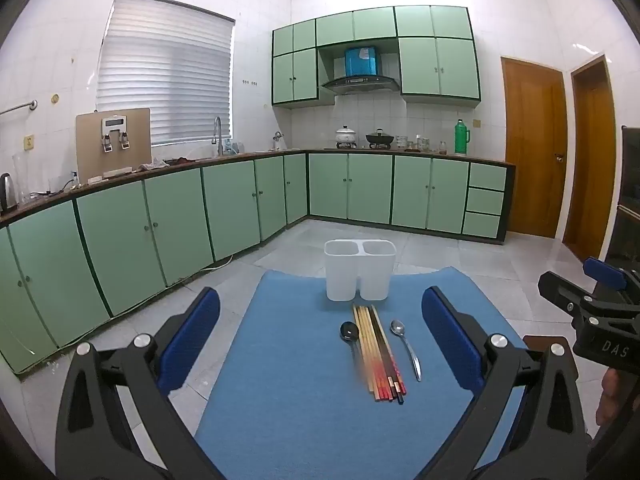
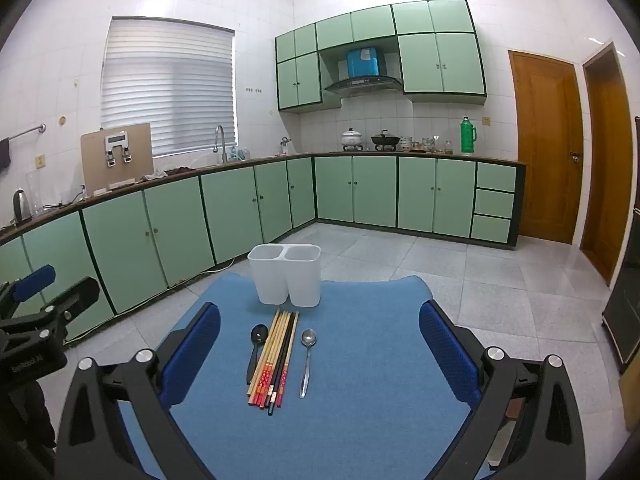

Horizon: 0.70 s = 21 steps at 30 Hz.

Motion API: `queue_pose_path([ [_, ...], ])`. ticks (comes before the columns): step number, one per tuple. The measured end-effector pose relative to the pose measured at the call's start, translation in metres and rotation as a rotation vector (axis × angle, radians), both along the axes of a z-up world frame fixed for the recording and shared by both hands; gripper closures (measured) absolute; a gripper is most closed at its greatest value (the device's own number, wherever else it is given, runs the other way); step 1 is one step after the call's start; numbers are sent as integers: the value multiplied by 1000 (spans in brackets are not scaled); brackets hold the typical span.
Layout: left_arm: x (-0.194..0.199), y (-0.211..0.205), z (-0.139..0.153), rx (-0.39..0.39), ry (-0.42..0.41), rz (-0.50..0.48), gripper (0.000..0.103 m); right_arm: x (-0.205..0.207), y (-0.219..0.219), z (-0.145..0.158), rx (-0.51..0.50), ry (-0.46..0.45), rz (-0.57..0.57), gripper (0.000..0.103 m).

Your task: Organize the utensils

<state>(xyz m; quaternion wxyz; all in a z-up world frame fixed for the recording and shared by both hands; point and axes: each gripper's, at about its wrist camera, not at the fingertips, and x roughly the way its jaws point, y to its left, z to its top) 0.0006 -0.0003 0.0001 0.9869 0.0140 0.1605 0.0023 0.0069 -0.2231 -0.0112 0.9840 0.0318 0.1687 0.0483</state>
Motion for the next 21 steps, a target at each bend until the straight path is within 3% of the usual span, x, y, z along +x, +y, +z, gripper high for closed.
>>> queue_pose_path([
  [21,8,5,-11,9,1,7,5,1,2,-3,-4,6,-2,6],
])
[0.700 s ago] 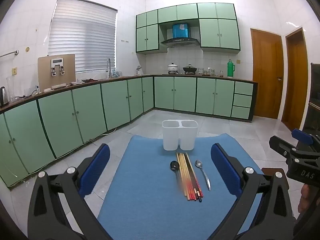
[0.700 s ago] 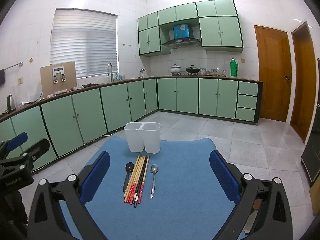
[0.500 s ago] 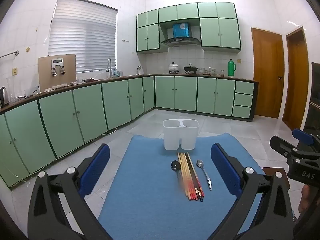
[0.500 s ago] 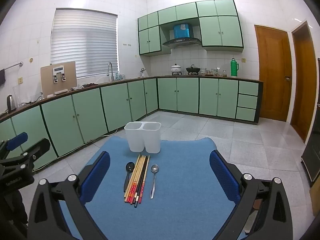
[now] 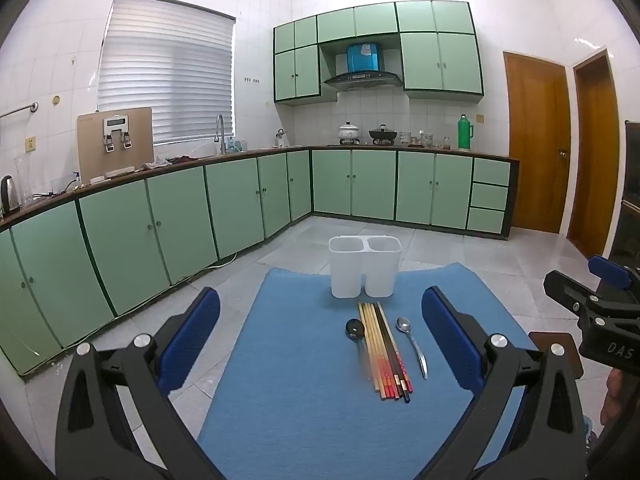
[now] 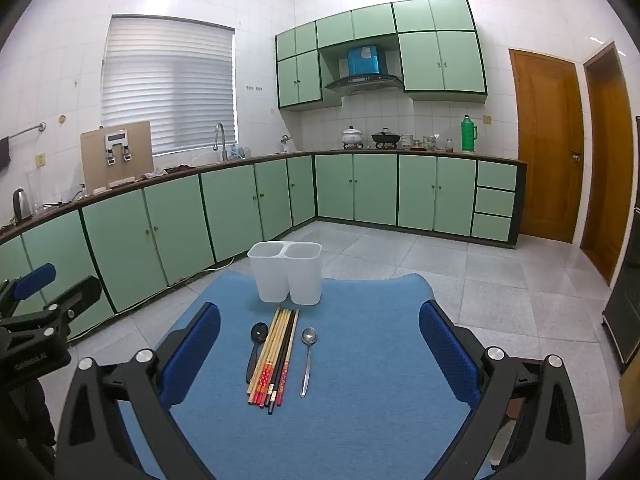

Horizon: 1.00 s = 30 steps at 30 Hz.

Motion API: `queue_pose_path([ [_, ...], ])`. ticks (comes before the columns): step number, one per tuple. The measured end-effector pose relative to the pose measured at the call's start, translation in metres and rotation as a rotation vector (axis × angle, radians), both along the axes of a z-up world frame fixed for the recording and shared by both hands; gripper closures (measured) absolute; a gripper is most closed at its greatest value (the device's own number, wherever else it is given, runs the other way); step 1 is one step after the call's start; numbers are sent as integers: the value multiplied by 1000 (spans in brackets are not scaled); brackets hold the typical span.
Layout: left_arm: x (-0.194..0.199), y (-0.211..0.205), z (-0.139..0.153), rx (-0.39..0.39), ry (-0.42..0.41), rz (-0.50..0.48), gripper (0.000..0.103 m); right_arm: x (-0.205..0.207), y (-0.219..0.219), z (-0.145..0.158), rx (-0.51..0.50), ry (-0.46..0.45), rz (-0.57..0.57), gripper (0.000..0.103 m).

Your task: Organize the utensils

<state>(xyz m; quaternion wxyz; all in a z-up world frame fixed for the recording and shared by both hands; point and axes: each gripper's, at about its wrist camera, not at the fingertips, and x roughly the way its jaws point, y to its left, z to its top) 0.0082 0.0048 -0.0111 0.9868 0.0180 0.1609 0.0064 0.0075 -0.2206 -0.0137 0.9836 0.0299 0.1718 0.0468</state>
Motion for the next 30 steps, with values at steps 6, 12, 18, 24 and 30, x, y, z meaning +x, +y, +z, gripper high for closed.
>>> queue_pose_path([
  [6,0,-1,0,4,4,1,5,1,7,-9,0,3,0,6],
  [12,-1,1,-1,6,5,1,5,6,3,-12,5,7,1,6],
  [18,0,0,-1,5,8,-2,5,6,3,-13,5,9,0,6],
  [24,0,2,-2,7,10,0,5,7,3,-15,6,10,1,6],
  [30,2,-2,-6,10,14,0,5,8,2,-20,6,16,2,6],
])
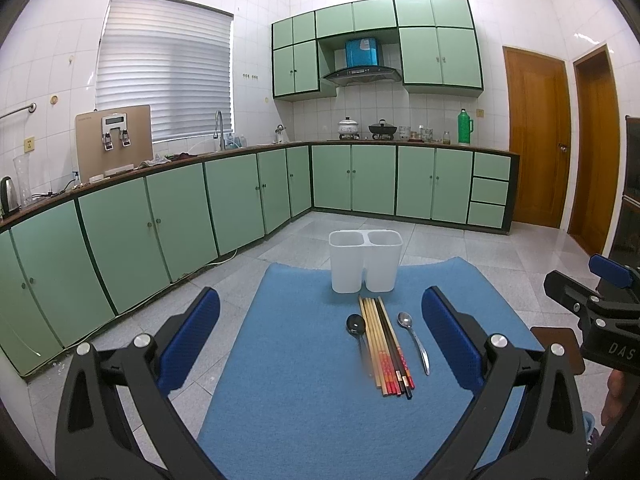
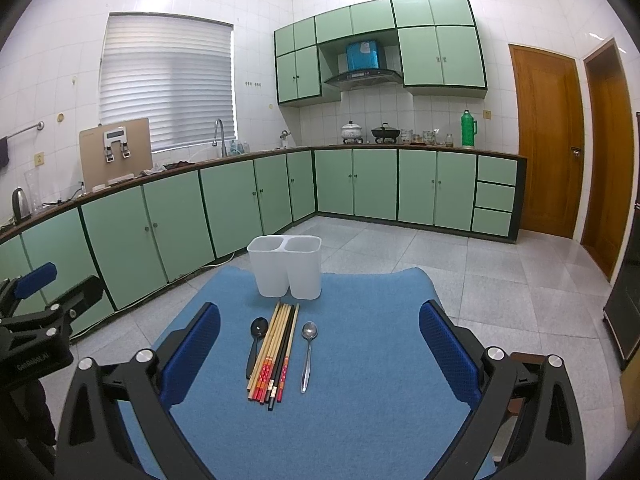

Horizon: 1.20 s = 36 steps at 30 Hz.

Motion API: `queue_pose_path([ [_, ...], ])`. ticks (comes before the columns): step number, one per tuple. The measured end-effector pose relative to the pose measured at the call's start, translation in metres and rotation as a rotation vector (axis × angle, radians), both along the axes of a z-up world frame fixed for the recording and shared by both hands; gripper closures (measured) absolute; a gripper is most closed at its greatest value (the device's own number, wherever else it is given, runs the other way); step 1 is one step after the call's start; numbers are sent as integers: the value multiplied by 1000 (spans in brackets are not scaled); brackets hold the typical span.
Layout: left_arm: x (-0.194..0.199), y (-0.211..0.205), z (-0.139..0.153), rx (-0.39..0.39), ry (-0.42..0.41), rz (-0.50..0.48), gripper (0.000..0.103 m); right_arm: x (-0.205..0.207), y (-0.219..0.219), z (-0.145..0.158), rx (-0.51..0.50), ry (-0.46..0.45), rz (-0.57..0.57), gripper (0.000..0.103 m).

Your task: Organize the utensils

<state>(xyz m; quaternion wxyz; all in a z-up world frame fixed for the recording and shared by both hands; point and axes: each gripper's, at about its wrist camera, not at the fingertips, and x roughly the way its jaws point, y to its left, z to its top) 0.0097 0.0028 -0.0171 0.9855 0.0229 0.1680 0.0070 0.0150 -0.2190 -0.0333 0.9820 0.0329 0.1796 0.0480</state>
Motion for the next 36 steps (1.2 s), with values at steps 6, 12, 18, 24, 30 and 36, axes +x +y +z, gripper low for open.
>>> queue_pose_path([
  [6,1,-1,-1,1,1,1,5,1,1,1,-1,1,-2,6],
  [12,-2,1,-6,2,3,2,5,0,0,1,0,3,-2,6],
  [18,2,0,-3,3,5,1,5,0,-1,1,1,4,-1,6],
  [24,2,0,-5,4,8,2,5,1,0,0,1,4,-1,6],
  [30,2,1,-4,4,9,2,5,1,-1,0,2,7,-2,6],
  [36,3,2,-6,4,12,2,5,2,-2,-1,2,9,-2,6],
])
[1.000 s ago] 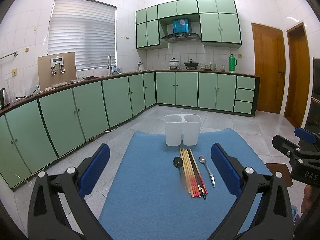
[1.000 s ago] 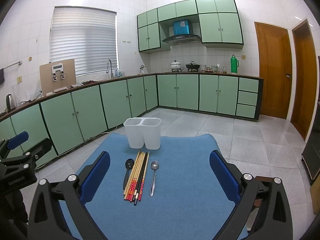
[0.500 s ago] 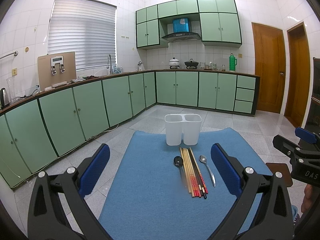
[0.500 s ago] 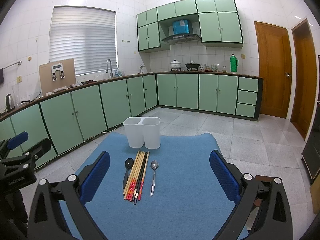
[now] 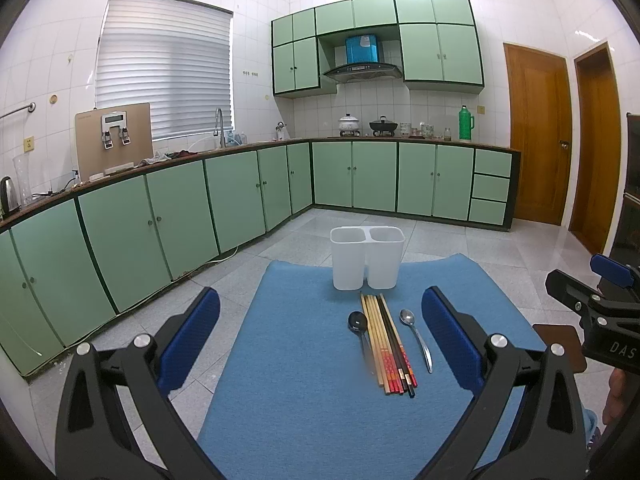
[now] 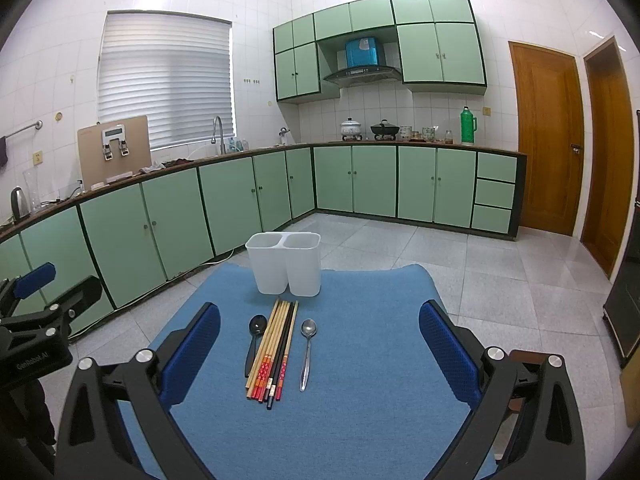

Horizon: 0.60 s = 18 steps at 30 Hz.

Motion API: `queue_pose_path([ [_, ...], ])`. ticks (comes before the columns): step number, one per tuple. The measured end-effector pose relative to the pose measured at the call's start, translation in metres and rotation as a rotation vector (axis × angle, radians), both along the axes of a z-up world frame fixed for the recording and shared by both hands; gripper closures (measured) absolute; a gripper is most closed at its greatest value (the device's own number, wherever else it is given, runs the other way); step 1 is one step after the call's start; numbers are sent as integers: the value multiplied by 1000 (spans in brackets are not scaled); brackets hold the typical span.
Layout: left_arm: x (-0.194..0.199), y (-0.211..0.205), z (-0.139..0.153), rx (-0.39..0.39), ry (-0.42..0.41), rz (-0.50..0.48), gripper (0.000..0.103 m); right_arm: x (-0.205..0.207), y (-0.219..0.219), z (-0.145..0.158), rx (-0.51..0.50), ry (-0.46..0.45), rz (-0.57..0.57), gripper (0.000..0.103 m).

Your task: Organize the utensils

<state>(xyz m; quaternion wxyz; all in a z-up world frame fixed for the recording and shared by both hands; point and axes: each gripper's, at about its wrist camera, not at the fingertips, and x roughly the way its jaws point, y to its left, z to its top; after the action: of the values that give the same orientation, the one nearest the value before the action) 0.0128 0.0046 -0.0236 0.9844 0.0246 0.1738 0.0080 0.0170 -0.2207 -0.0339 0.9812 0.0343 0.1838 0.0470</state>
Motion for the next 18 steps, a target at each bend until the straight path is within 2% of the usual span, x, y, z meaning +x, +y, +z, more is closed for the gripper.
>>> queue_pose_path([
  [11,7,-1,-2,5,12,2,5,4,-2,-8,1,14,-2,6],
  [18,32,5,-12,19,55,25,5,30,-1,-17,-24,65,-7,6],
])
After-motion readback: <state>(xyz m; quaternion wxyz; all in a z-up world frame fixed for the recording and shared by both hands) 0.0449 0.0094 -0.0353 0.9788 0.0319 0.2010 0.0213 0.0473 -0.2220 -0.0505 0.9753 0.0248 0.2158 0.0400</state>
